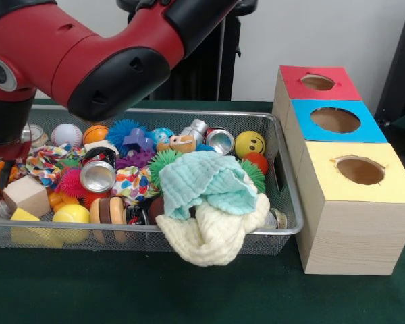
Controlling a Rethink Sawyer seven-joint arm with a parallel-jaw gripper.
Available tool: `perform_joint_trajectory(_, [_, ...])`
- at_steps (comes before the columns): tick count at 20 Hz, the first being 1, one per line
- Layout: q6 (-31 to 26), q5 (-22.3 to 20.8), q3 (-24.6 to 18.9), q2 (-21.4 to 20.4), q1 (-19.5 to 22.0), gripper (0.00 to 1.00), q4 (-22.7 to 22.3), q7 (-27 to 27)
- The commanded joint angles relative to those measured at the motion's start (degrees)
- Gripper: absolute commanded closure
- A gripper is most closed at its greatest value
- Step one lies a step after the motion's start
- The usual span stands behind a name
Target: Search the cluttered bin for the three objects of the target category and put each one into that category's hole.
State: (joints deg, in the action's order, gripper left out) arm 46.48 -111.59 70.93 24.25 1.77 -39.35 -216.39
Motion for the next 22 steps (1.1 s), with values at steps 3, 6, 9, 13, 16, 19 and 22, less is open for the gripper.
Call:
perform_joint_trajectory(3, [-1.59,4.38,-7.83,0.71,1.51,0.00,6.55,7.26])
perform_joint_trajectory(6, [-2.33,3.22,-6.91,2.42,1.53,0.00,7.07,6.26])
perform_joint_trajectory(9, [-2.78,1.60,-5.10,4.32,1.90,0.00,7.26,4.98])
perform_joint_trajectory(13, [-4.39,-0.01,-2.41,7.04,2.64,0.00,8.14,2.34])
perform_joint_trajectory(16, [-5.73,-1.06,-0.38,9.03,3.06,0.00,8.91,0.38])
perform_joint_trajectory(19, [-6.56,-1.13,0.45,9.70,3.26,0.00,9.08,-0.16])
perform_joint_trajectory(22, [-6.91,-0.95,1.26,10.19,3.39,0.00,9.07,-0.54])
